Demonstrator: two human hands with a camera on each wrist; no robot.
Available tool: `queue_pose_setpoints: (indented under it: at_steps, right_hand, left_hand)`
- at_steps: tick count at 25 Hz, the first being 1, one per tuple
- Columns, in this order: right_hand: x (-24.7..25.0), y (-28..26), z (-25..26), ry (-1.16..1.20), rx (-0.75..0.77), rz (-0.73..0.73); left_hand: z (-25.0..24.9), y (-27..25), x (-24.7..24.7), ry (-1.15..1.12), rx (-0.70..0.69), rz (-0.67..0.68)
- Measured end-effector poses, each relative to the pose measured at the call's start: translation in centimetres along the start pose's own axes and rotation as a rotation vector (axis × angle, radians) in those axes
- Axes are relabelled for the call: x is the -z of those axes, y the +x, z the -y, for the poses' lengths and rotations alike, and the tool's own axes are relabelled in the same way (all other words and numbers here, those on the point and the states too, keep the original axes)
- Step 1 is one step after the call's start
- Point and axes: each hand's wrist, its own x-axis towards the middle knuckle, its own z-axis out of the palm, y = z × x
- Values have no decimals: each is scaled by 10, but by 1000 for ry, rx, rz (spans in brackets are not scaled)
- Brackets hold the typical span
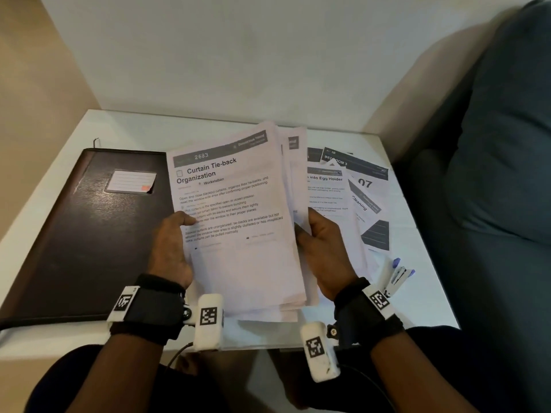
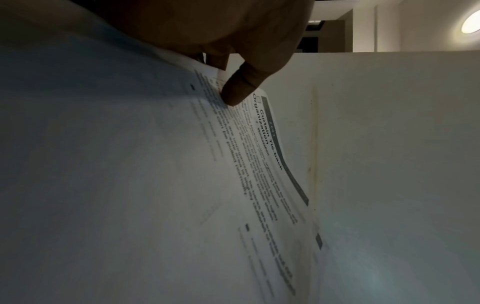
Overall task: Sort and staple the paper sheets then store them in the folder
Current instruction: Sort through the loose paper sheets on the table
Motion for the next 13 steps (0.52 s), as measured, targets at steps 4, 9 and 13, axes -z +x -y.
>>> queue_pose_setpoints:
  at_steps: [4,9,13]
  right_hand:
    - [-7,-2,23,123,-39,-11]
    - [8,1,46,86,153,-3]
    - [20,3,28,-143,118,-61]
  left_hand:
    - [-4,-4,-1,106,-101,23]
    - [-27,-49,-38,147,-732,141]
    - [0,-58,-47,311,-819,139]
